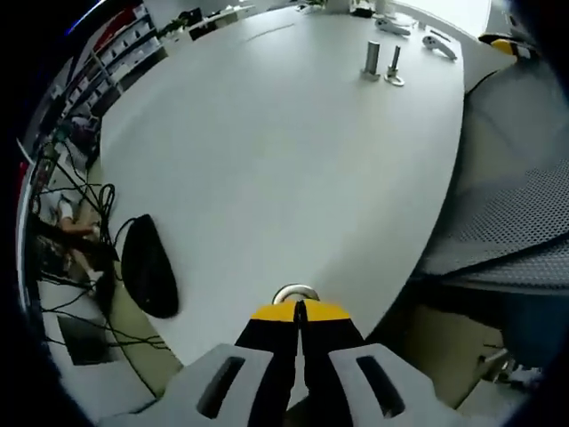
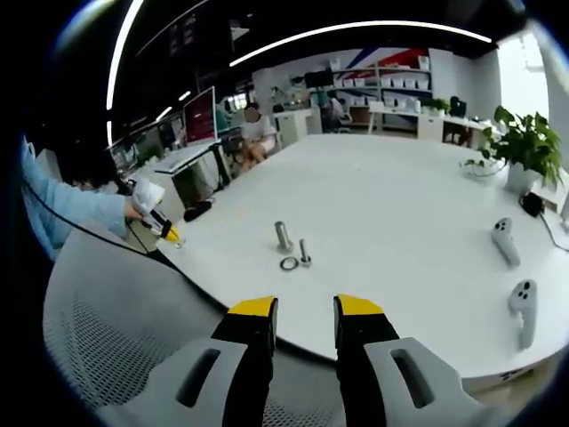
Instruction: Place the washer onto the threaded stud by aligning its center hole with the stud, sliding it down to the base, and recovering from edge contact or off-axis alignment until the washer reaches the visible bottom stop.
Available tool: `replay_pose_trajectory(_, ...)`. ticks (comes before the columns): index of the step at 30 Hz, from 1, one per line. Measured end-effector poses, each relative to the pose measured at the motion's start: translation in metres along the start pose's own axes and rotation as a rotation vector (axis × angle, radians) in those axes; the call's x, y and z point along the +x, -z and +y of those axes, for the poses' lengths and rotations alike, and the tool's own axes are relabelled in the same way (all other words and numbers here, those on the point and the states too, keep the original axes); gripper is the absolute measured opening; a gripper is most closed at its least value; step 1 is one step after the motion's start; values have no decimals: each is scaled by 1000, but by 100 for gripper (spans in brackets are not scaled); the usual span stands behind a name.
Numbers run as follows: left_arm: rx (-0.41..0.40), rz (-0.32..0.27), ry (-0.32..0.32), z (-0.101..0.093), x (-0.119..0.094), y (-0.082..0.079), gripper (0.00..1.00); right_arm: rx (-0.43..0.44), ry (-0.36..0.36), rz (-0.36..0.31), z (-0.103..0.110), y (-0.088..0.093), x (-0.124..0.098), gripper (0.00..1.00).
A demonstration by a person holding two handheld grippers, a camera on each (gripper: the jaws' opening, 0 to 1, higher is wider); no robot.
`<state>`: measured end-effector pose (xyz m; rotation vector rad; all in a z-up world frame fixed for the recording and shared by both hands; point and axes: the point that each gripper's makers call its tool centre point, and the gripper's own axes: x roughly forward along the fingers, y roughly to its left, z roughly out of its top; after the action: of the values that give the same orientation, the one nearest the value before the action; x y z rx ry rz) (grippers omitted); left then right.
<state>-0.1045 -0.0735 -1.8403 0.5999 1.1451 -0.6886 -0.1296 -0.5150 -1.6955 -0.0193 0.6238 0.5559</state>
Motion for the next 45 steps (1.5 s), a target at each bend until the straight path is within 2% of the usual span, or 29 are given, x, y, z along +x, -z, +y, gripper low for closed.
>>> replay_pose_trajectory(4, 29, 35, 9, -6, 6, 1, 0, -1, -2, 1, 0, 0, 0, 27)
replay_pose_trajectory(7, 41, 35, 8, -3, 7, -8, 0, 0, -1, 0, 0, 0, 0, 27)
replay_pose_trajectory(11, 102, 53, 12, -2, 13, -20, 0, 1, 1, -3, -1, 0, 0, 27)
replay_pose_trajectory(15, 118, 24, 28, -9, 21, -45, 0, -1, 1, 0, 0, 0, 0, 27)
replay_pose_trajectory(17, 134, -3, 49, -16, 28, -65, 0, -1, 1, 1, -1, 0, 1, 27)
replay_pose_trajectory(19, 213, 25, 61, -20, 31, -76, 0, 0, 2, 3, -1, 1, 1, 27)
replay_pose_trajectory(20, 260, 63, 71, -21, 34, -82, 0, 0, 3, 3, -1, 1, 1, 27)
replay_pose_trajectory(22, 314, 115, 85, -24, 38, -94, 0, 2, 6, 0, -1, 0, 1, 27)
replay_pose_trajectory(23, 340, 123, 85, -26, 40, -100, 0, 3, 6, 0, -2, 0, 0, 27)
replay_pose_trajectory(25, 389, 93, 84, -31, 47, -120, 0, 7, 10, -3, -2, 0, 0, 27)
replay_pose_trajectory(27, 402, 71, 81, -37, 52, -138, 0, 10, 14, -6, -3, 0, 0, 27)
replay_pose_trajectory(29, 460, 92, 85, -44, 56, -151, 0, 12, 17, -8, -4, 0, 0, 27)
replay_pose_trajectory(32, 531, 82, 91, -53, 62, -171, 0, 13, 20, -10, -4, -1, 0, 27)
replay_pose_trajectory(35, 520, 54, 119, -57, 70, -195, 0, 15, 18, -12, -4, -1, 0, 26)
replay_pose_trajectory(39, 540, 45, 136, -69, 77, -214, 0, 15, 16, -15, -4, -1, 0, 26)
replay_pose_trajectory(41, 567, 38, 146, -80, 79, -224, 0, 15, 15, -19, -4, -2, 0, 26)
replay_pose_trajectory(43, 576, -11, 203, -100, 80, -234, 0, 16, 15, -21, -4, -2, 0, 26)
replay_pose_trajectory(45, 531, -53, 235, -117, 81, -243, 0, 6, 17, -23, -5, -3, 0, 25)
